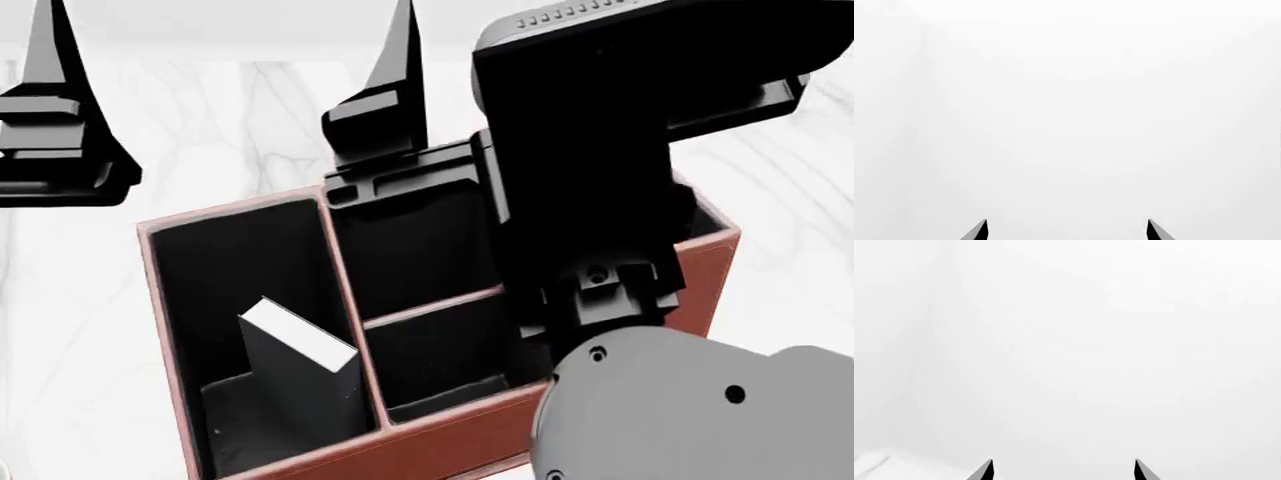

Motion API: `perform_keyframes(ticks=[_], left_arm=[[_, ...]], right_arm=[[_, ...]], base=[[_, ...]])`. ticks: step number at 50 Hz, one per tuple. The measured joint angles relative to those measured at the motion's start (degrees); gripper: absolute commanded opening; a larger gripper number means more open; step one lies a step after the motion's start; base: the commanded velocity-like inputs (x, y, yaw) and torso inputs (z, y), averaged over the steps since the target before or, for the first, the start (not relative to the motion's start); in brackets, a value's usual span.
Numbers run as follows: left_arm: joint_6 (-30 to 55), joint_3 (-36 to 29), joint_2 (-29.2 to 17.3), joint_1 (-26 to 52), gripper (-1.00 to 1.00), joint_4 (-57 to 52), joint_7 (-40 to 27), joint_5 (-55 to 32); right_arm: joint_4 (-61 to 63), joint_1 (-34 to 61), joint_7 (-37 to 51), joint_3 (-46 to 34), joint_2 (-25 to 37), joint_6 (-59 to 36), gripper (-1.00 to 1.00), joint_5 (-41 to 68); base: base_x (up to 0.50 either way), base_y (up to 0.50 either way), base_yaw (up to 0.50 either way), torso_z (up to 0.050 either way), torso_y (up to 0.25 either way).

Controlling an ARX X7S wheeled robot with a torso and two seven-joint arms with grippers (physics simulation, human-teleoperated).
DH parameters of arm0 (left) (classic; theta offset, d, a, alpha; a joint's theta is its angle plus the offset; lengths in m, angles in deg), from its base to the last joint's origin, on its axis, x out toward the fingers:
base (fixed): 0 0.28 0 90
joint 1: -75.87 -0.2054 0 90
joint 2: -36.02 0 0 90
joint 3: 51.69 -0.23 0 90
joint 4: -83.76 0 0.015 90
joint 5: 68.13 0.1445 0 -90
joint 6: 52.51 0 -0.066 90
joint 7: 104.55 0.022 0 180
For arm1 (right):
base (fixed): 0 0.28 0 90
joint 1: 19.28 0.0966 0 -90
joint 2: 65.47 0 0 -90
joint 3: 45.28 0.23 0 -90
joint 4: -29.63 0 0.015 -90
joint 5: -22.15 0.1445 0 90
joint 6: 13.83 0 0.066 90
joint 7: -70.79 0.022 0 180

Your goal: Pick up the book and place it in the left compartment of the caddy.

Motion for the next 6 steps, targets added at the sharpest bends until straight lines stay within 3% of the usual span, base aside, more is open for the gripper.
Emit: perform_keyframes(ticks=[6], left_arm=[[2.0,0.6,0.3,2.7,1.00,-0.8,-1.0,-1.7]], right_arm=[[0.4,1.6,0.4,0.5,-0.1,-1.2,1.00,0.9]], base=[[0.00,0.00,0.00,0.000,0.000]])
